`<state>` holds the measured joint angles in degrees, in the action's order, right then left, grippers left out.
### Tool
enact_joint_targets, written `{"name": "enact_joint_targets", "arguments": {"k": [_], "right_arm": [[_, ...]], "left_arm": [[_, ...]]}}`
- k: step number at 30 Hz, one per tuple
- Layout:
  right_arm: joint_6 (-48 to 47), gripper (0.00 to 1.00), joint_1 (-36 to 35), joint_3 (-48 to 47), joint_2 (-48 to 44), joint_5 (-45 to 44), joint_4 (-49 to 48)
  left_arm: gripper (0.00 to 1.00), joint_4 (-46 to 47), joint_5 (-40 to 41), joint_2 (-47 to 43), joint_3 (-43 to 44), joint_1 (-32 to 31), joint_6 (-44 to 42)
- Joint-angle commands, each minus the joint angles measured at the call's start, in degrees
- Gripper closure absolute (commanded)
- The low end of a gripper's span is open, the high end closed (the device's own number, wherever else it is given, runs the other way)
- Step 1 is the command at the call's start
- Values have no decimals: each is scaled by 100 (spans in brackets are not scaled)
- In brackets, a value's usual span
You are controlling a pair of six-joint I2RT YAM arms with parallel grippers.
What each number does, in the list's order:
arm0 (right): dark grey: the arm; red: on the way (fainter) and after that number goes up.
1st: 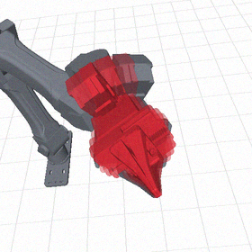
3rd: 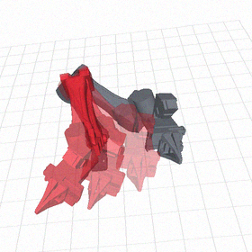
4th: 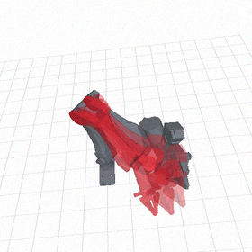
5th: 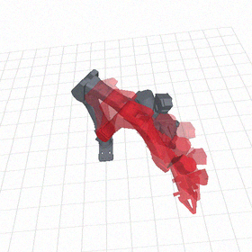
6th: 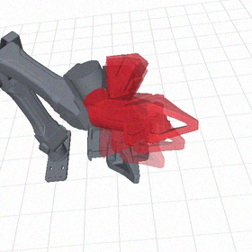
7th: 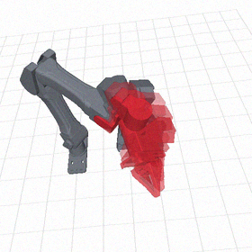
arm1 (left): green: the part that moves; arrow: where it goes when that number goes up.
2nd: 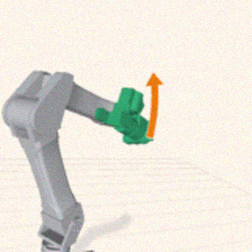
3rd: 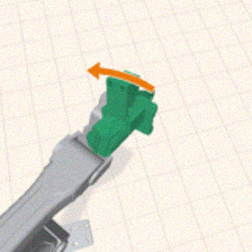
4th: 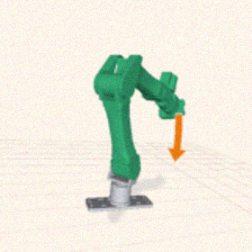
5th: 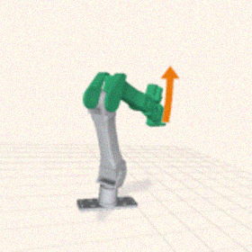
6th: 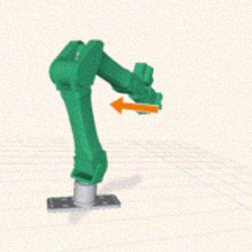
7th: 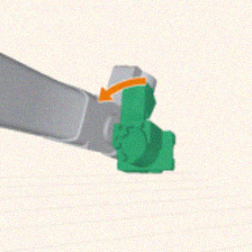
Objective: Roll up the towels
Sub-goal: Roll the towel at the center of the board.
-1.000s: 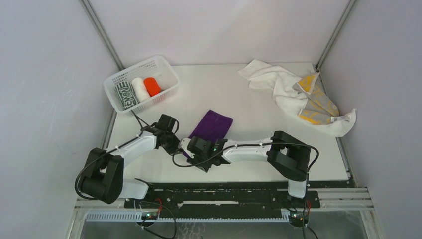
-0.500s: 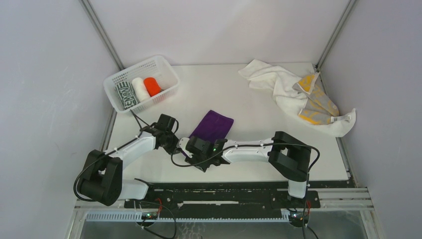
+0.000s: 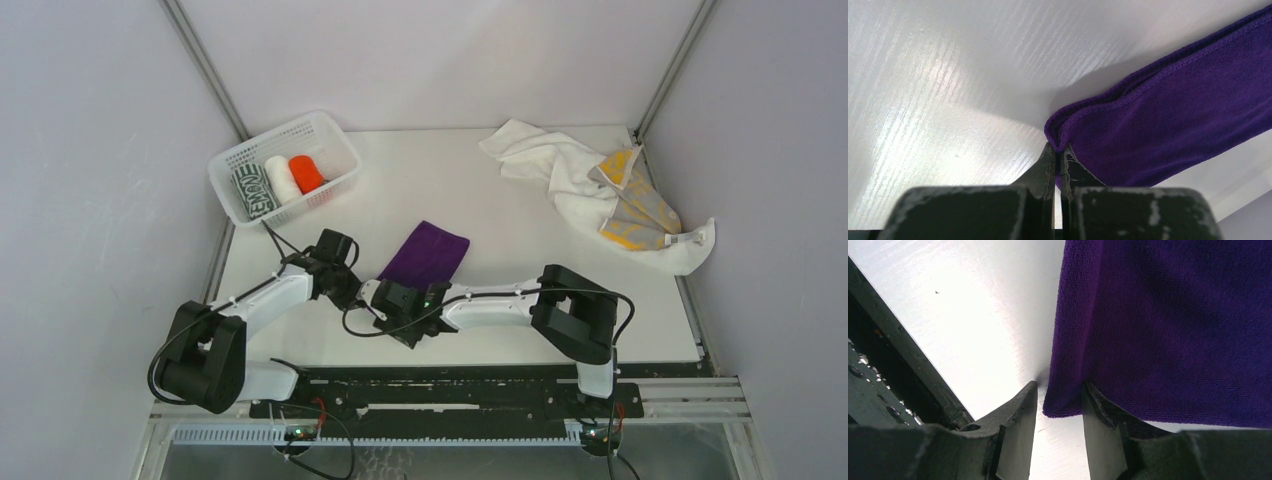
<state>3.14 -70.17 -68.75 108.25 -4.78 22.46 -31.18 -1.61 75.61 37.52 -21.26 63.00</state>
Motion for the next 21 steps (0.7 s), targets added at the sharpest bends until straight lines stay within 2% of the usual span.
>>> {"name": "enact_joint_targets", "arguments": {"k": [1, 6, 11, 16, 21], "right_arm": [[161, 62, -82, -52, 165, -330, 176], [126, 64, -102, -42, 244, -617, 260], [91, 81, -94, -41, 271, -562, 290], [70, 97, 136, 3, 101, 373, 178], [325, 100, 745, 289, -315, 2200, -333]], "left_arm": [[100, 16, 74, -127, 58, -8, 54], [100, 24, 53, -87, 102, -9, 58], [100, 16, 50, -73, 186, -1, 46], [100, -46, 70, -46, 342, 7, -35], [100, -62, 48, -62, 401, 16, -62]]}}
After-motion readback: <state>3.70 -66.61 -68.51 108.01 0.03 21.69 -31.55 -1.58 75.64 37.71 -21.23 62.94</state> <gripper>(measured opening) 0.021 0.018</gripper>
